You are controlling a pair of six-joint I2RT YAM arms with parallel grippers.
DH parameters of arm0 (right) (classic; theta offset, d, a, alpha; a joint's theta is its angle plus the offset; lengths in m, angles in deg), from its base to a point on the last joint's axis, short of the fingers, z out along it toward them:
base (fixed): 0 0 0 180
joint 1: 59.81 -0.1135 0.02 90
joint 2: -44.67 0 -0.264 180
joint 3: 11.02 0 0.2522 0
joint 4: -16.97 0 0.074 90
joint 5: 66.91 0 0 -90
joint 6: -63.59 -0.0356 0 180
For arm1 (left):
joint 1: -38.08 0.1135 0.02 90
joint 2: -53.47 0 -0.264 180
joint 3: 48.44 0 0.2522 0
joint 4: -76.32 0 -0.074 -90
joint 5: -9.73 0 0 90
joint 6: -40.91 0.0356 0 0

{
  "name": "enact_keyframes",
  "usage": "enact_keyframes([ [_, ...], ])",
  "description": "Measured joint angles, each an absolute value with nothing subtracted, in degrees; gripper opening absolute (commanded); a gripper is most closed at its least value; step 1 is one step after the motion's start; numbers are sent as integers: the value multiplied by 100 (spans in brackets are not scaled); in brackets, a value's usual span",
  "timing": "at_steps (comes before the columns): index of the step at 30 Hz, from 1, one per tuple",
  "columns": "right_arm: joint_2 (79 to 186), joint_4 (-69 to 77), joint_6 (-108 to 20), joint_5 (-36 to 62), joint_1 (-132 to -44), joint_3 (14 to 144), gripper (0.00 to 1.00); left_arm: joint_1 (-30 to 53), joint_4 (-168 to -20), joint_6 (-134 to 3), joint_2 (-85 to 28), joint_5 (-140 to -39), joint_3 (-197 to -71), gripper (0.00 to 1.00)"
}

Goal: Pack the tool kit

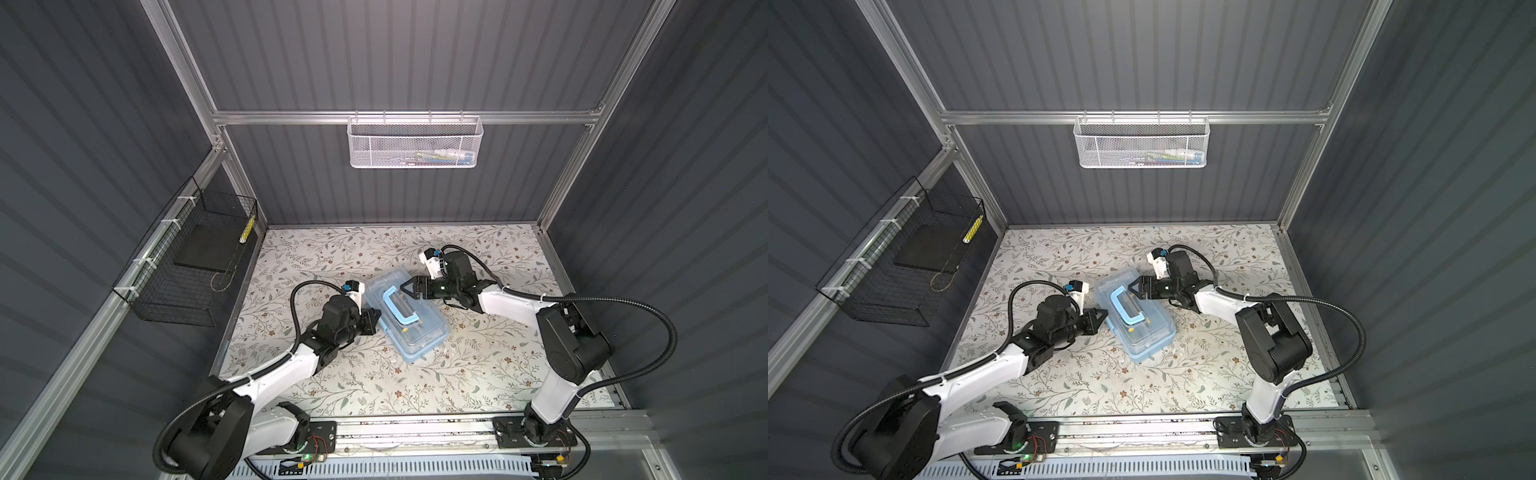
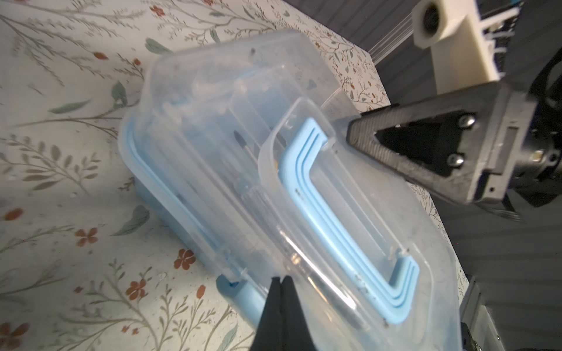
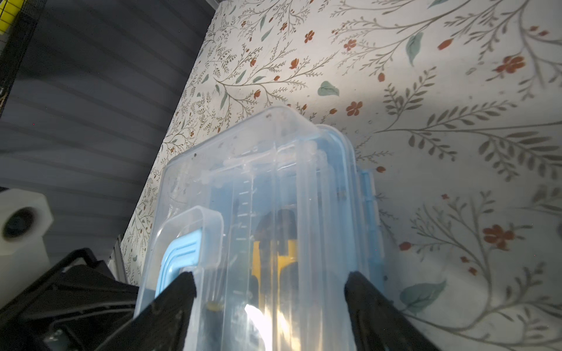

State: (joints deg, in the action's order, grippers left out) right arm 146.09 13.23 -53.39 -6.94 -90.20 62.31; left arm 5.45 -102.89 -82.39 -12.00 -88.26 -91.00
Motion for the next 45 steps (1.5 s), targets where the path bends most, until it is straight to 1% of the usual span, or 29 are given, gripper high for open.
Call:
enact_keyframes([
  [5,14623,1332,-5343,-851,-9088,6222,80,604,-9767,-8055,-486,-8275,-9242,0],
  [9,14625,1338,-5350,-881,-9079,6220,80,626,-9428,-8029,-302,-8172,-9277,0],
  [19,14638,1354,-5387,-936,-9060,6222,80,626,-9330,-8374,-219,-9077,-8357,0],
  [29,14640,1375,-5435,-954,-9055,6213,80,624,-10112,-8562,-783,-9499,-8265,0],
  [40,14640,1410,-5446,-991,-9053,6198,80,624,-10331,-8554,-1001,-9486,-8278,0],
  [45,14640,1413,-5446,-995,-9053,6200,80,642,-10457,-8551,-1382,-9399,-8293,0],
])
